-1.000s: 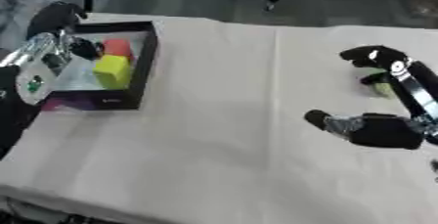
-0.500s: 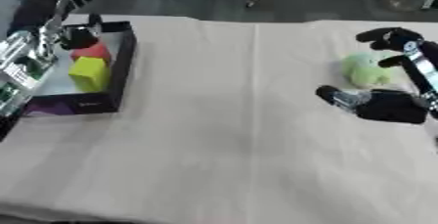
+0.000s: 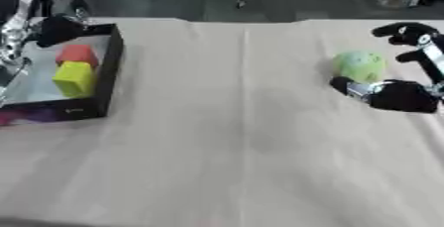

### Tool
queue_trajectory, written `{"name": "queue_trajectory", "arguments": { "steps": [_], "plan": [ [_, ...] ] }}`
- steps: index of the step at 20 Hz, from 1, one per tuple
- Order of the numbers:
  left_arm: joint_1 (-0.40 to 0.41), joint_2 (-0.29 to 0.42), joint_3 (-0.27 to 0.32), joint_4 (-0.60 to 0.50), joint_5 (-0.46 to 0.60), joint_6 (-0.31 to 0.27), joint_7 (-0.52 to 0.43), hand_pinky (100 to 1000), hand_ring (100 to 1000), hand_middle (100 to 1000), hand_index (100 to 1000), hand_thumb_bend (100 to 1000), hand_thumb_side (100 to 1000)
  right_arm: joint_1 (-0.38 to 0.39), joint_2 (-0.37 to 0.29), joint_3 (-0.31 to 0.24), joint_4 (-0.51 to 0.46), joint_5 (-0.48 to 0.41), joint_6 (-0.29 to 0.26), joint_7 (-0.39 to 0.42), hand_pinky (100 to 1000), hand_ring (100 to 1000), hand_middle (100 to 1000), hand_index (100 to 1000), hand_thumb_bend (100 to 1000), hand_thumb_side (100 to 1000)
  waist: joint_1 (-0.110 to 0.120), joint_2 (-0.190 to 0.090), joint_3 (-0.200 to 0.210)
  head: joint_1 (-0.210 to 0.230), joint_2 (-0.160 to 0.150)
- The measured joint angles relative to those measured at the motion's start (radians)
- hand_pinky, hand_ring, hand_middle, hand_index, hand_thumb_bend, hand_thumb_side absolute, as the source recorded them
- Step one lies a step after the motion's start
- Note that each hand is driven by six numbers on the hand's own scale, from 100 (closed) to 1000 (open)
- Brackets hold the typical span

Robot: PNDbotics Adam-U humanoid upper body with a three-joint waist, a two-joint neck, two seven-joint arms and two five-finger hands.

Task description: Pick up the objects with one hand, pass them to the other hand, and then place them into the box on the other side of the table.

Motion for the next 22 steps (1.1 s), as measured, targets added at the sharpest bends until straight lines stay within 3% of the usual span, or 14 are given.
{"name": "queue_trajectory", "arguments": {
  "steps": [6,14,22],
  "plan": [
    [0.064,-0.017,0.010,-0.142,0.092,-0.040,0.037,793,651,615,724,100,518,0.005,-0.084,-0.042,0.008,-0.044,-0.010,0.086,809,929,923,865,661,364,0.000,0.007,0.024,-0.039,-0.014],
    [0.107,-0.051,0.013,-0.345,0.219,-0.024,0.091,794,647,609,722,100,577,0.005,-0.166,-0.089,0.090,-0.163,-0.105,0.145,812,940,939,870,657,354,0.000,0.040,0.071,-0.086,-0.029],
    [0.108,-0.064,0.007,-0.392,0.346,-0.067,0.130,795,650,611,722,100,580,0.012,-0.221,-0.116,0.170,-0.205,-0.175,0.168,818,944,943,872,651,341,-0.006,0.065,0.111,-0.125,-0.056]
  ]
}}
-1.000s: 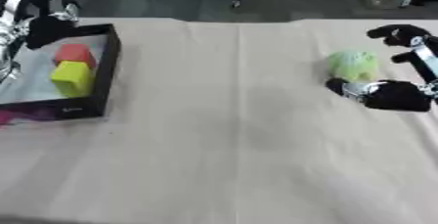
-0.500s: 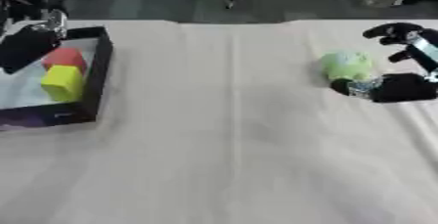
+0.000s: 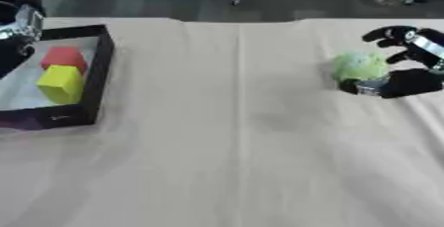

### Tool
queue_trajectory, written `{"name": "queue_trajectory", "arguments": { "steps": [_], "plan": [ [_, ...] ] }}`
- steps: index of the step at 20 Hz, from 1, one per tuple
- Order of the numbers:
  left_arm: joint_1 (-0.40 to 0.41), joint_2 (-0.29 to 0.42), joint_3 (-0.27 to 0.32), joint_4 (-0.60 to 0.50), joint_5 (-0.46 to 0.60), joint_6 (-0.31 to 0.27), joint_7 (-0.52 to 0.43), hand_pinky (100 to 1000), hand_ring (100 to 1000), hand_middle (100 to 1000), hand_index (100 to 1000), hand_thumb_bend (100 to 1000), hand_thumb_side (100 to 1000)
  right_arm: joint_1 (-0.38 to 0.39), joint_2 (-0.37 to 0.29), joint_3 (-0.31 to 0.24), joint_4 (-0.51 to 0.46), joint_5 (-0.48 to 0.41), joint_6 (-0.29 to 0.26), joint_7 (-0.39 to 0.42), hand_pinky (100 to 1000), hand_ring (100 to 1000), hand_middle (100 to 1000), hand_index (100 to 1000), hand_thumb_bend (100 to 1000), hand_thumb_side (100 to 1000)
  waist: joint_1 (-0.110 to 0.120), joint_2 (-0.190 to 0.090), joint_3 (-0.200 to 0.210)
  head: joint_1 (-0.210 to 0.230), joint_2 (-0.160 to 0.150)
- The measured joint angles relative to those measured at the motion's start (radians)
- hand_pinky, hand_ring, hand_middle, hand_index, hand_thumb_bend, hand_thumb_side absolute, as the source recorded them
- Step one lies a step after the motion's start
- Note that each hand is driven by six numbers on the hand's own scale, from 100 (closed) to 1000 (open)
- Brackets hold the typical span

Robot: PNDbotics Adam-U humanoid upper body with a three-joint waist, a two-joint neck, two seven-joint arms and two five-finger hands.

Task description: Pick up the objects with one hand, pass them to the other hand, and then place them into the box on the other side of the table.

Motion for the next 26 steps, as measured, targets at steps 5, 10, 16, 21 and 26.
{"name": "queue_trajectory", "arguments": {
  "steps": [5,10,16,21,26],
  "plan": [
    [-0.003,0.000,0.000,-0.004,0.080,-0.023,0.023,797,650,610,721,100,607,-0.003,-0.015,-0.008,0.027,0.007,-0.011,0.010,835,949,945,874,631,287,-0.005,0.014,0.023,-0.010,-0.013],
    [-0.013,-0.005,-0.001,-0.004,0.122,-0.056,0.030,799,654,613,722,100,608,-0.016,-0.043,-0.028,0.082,0.044,-0.051,0.059,852,959,950,876,626,243,-0.028,0.032,0.079,-0.038,-0.035],
    [-0.021,-0.004,-0.005,-0.004,0.124,-0.069,0.026,799,656,613,722,100,609,0.002,-0.079,-0.075,0.090,0.072,-0.106,0.118,858,957,947,874,608,224,-0.047,0.048,0.106,-0.063,-0.058],
    [-0.022,-0.004,-0.006,-0.004,0.123,-0.070,0.025,800,656,613,722,100,606,0.013,-0.088,-0.105,0.102,0.102,-0.101,0.106,857,952,944,874,596,221,-0.049,0.056,0.116,-0.079,-0.067],
    [-0.018,-0.004,-0.006,-0.004,0.123,-0.076,0.027,800,655,612,722,100,611,0.028,-0.093,-0.127,0.122,0.132,-0.074,0.057,855,947,940,873,593,233,-0.049,0.064,0.114,-0.103,-0.067]
  ]
}}
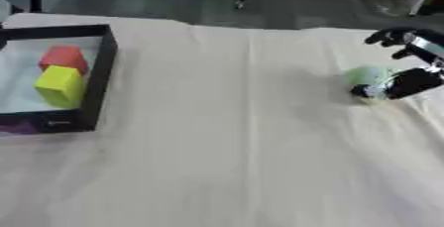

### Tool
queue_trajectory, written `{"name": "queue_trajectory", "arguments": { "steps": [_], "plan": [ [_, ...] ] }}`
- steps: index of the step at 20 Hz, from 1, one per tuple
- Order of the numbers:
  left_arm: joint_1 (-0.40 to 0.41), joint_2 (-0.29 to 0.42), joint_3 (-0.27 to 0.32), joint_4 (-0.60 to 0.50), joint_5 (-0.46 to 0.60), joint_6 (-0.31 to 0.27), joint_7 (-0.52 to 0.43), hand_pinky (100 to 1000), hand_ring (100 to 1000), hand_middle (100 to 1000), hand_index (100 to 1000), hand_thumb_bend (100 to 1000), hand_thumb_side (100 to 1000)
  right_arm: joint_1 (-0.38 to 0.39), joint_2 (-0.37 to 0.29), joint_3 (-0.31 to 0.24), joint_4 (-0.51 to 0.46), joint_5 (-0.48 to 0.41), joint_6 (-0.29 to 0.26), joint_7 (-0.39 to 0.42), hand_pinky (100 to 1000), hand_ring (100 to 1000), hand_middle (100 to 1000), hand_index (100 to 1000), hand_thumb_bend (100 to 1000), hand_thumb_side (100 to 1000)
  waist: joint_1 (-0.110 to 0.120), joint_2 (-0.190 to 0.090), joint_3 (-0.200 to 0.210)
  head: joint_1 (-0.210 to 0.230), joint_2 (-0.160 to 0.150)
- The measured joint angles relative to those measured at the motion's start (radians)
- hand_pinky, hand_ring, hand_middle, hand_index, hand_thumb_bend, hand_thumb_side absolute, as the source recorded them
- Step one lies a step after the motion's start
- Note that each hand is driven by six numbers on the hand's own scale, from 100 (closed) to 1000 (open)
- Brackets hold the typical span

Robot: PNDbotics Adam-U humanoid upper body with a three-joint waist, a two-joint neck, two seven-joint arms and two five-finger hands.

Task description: Pick up the objects with one hand, pass them to the other hand, and then place them into the box on the other side of the table.

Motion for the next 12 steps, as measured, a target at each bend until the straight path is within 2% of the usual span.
{"name": "queue_trajectory", "arguments": {
  "steps": [7,12],
  "plan": [
    [0.003,-0.001,0.000,0.000,0.000,-0.013,0.003,800,656,612,720,100,607,0.020,-0.003,-0.016,0.024,0.010,0.049,-0.065,844,940,940,885,631,335,0.000,0.018,-0.003,-0.031,0.000],
    [0.005,-0.001,0.000,0.000,-0.001,-0.015,0.004,801,657,612,720,100,608,0.029,-0.003,-0.026,0.067,0.017,0.083,-0.099,845,941,943,904,638,339,0.000,0.029,0.005,-0.033,-0.003]
  ]
}}
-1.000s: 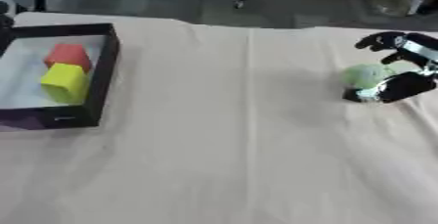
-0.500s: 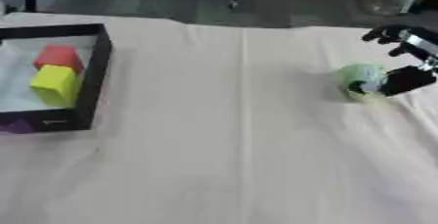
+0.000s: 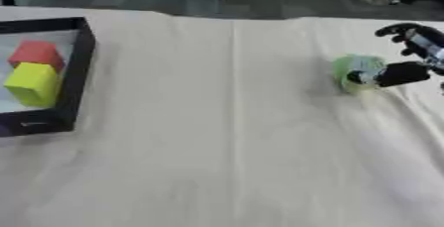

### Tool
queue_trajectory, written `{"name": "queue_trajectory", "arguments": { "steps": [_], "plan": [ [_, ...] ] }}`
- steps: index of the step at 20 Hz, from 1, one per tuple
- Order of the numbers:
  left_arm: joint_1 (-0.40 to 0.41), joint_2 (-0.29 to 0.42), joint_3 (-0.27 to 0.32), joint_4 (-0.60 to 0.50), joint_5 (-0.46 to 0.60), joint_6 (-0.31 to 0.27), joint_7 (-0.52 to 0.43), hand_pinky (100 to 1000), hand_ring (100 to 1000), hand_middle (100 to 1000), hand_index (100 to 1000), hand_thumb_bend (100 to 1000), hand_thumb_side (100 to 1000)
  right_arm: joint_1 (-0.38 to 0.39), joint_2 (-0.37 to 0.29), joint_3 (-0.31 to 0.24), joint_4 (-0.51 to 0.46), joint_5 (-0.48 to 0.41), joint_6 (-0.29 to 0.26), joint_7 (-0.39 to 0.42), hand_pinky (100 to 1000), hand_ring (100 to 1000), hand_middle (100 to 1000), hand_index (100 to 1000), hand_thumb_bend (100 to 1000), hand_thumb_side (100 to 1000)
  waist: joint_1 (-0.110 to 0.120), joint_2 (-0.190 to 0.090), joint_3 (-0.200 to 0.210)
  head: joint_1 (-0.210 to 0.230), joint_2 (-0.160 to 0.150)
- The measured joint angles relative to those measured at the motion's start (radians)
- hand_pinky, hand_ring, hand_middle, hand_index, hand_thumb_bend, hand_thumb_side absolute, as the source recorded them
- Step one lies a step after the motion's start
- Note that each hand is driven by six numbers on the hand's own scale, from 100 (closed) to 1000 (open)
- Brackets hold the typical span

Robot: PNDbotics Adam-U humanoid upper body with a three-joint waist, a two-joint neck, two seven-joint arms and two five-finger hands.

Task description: Pick up the objects with one hand, pass them to the other hand, and then place them into the box on the other side of the table.

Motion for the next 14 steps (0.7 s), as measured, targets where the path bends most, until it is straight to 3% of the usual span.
{"name": "queue_trajectory", "arguments": {
  "steps": [14],
  "plan": [
    [0.004,-0.009,0.000,0.000,-0.003,0.004,0.004,804,660,612,718,100,607,0.006,0.004,0.007,0.053,0.008,-0.007,0.007,843,947,950,916,671,328,0.000,0.013,0.009,0.000,-0.015]
  ]
}}
